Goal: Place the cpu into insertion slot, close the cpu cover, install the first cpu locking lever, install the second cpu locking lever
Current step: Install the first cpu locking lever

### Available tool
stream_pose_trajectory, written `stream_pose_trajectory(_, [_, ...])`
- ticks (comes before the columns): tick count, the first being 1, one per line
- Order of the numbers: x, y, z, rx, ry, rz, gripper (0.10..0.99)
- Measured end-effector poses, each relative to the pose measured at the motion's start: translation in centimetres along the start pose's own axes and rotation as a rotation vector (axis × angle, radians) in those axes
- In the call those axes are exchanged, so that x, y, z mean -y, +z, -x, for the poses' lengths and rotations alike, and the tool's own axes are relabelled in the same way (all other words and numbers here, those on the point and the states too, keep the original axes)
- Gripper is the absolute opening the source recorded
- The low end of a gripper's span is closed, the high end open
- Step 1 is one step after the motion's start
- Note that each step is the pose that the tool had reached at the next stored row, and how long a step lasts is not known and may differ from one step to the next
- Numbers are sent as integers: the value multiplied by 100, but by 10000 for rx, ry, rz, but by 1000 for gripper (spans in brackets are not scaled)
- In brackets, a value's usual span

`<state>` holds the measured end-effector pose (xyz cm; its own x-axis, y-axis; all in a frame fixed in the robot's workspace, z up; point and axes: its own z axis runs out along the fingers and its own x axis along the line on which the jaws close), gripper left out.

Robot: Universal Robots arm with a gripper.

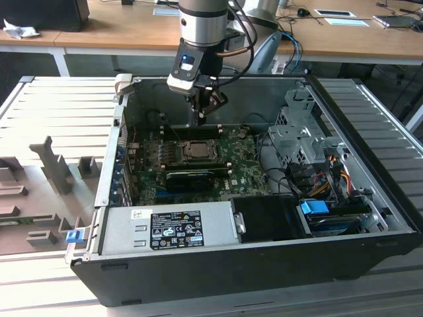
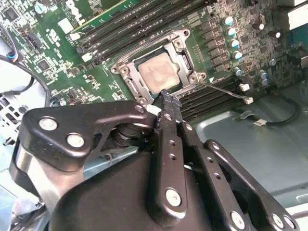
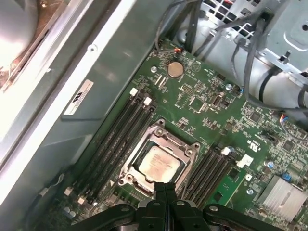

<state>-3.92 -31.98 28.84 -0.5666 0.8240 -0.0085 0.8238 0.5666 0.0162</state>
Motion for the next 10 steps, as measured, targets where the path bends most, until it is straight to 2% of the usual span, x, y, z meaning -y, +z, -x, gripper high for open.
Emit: stream_pose_trajectory(10, [0, 0, 0, -13, -827, 7, 106])
